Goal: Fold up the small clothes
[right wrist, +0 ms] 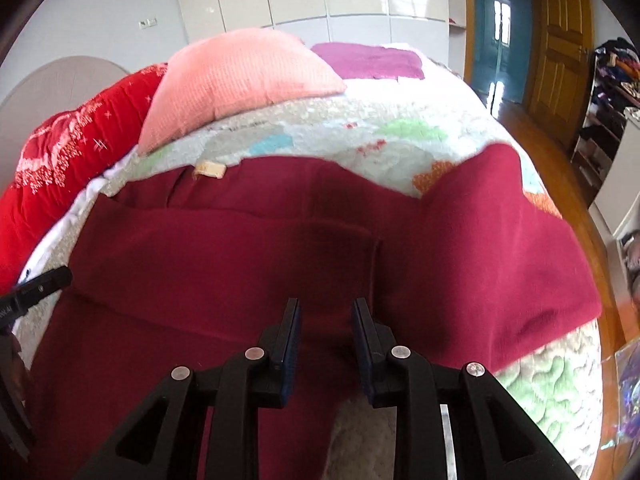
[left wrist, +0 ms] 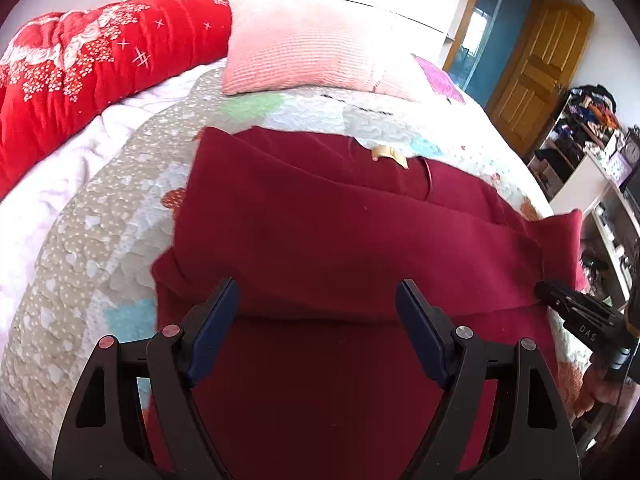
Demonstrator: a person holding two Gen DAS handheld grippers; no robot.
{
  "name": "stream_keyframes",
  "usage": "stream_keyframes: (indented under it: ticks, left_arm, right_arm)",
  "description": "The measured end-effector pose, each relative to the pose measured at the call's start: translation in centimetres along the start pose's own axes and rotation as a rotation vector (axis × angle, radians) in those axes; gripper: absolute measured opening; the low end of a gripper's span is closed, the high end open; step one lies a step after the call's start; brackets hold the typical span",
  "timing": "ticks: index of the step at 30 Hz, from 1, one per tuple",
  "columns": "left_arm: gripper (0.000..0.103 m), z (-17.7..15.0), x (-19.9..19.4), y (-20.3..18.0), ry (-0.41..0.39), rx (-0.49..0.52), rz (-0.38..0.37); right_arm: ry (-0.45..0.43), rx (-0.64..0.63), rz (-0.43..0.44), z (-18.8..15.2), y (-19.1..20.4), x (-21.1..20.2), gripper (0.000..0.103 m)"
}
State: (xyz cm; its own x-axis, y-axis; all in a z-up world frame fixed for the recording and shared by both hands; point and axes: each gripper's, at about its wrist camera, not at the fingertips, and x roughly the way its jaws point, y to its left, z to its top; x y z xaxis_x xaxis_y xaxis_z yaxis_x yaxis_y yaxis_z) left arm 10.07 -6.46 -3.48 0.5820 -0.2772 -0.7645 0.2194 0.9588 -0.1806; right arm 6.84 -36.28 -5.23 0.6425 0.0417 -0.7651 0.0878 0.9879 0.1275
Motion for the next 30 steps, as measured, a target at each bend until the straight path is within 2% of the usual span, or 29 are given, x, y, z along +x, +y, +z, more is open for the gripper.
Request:
stream_keyframes:
  ticks: [3, 6, 8, 12, 13, 14, 15, 18, 25, 28, 30]
  left_arm:
    - [0.081, -0.7, 0.3, -0.8, 0.014, 0.01, 0.0]
    - [0.08, -1.0, 0.1, -1.4, 0.012, 0.018, 0.004]
    - [0.08, -0.9, 0.0, -1.7, 0.01, 0.018, -0.007]
    - [0.081, -0.6, -0.3, -2.2, 0.0, 0.023, -0.019]
    - [0.081, -0.4, -0.1, -2.2, 0.001, 0.019, -0.024]
    - [0.081, -0.4, 0.1, -2.1, 0.003, 0.015, -0.026]
    - [0.081, -0.3, 0.4, -2.1, 0.009, 0.011, -0.027]
    - [0.081, -0.2, 1.3, -1.9, 0.03, -0.002, -0.026]
    - [0.081, -0.5, 2.1, -2.0, 0.051, -0.011, -0.031]
    - [0.081, -0.4, 2.1, -2.0, 0.056, -0.016, -0.032]
    - [0.081, -0.3, 1.9, -2.0, 0.056, -0.023, -0.037]
  right_arm:
    - [-0.003, -0.002, -0.001, -0.4, 0.0, 0.1, 0.024]
    - [-0.021, 0.017, 0.035, -0.3, -0.1, -1.2, 0.025]
    - [-0.029, 0.038, 0.049, -0.6, -0.7, -2.2, 0.029]
    - [-0.056, 0.074, 0.037, -1.9, -3.1, -4.1, 0.031]
    - [-0.064, 0.099, 0.037, -2.3, -4.1, -4.5, 0.036]
    - [-0.071, 0.126, 0.027, -2.6, -5.1, -4.8, 0.045]
    - [-0.079, 0.158, 0.015, -3.0, -6.4, -5.1, 0.047]
    - [-0.085, 0.295, 0.004, -4.1, -11.1, -5.7, 0.048]
    - [-0.114, 0.646, 0.057, -5.7, -21.3, -4.9, 0.048]
    - [-0.129, 0.706, 0.109, -5.3, -23.3, -3.7, 0.048]
    - [-0.141, 0.735, 0.107, -4.8, -24.3, -2.7, 0.048]
